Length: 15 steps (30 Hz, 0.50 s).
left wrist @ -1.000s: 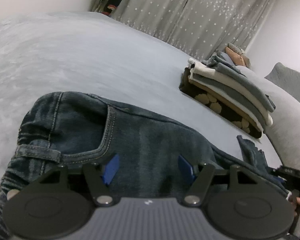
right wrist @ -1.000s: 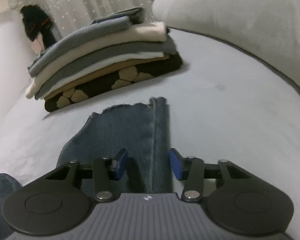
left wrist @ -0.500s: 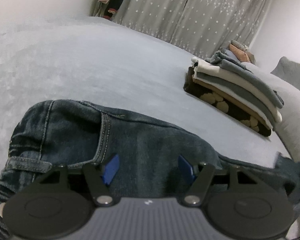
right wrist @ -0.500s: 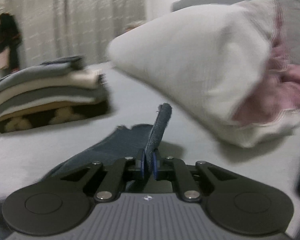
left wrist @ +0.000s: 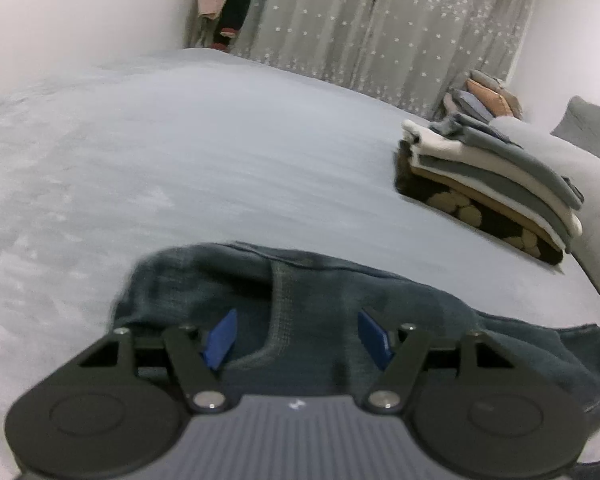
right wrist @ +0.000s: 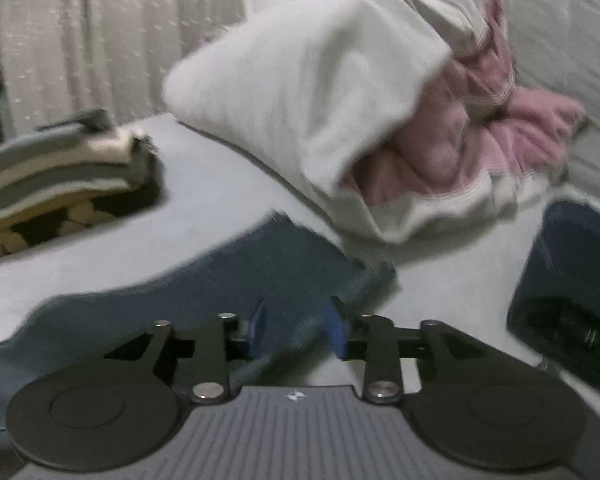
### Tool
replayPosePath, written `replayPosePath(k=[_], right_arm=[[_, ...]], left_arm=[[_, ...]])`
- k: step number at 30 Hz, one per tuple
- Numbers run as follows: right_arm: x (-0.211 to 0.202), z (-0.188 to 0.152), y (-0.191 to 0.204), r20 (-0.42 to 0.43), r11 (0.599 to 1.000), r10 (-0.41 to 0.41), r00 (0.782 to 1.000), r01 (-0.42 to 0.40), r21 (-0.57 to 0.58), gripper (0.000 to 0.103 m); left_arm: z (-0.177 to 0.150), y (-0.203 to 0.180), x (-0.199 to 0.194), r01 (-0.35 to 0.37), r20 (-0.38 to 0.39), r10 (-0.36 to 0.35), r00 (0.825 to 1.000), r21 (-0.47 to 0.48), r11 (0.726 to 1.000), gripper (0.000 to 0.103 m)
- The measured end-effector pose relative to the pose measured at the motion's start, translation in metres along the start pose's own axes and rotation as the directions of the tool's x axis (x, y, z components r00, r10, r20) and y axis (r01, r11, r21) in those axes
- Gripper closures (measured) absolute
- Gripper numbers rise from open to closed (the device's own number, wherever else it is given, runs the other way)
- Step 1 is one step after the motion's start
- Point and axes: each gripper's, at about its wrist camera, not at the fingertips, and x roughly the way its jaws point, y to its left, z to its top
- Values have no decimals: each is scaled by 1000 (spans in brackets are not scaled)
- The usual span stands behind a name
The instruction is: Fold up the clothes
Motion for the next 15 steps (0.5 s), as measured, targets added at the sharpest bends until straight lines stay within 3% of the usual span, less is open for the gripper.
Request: replayPosePath(k=[4, 7, 10, 13, 15], right_arm=[[-15, 7, 31, 1, 985, 154, 988, -153, -76, 60], [-20, 10, 67, -42, 937, 307, 951, -309, -163, 57], [-21, 12, 115, -132, 830, 467, 874, -485, -276, 54], [-18, 9, 167, -250, 681, 589, 769, -638, -359, 53], [-14, 6, 200, -316, 592, 627, 712, -699, -401, 53]], left_arm=[[13, 19, -7, -38, 23, 38, 999, -24, 999, 33], [24, 33, -2, -47, 22, 47, 999, -27, 999, 33], [29, 48, 9, -24, -21, 23, 1000, -30, 999, 33], [28, 65, 20, 39, -84, -45, 995, -66, 997, 33], [25, 75, 24, 87, -105, -97, 990, -94, 992, 33]])
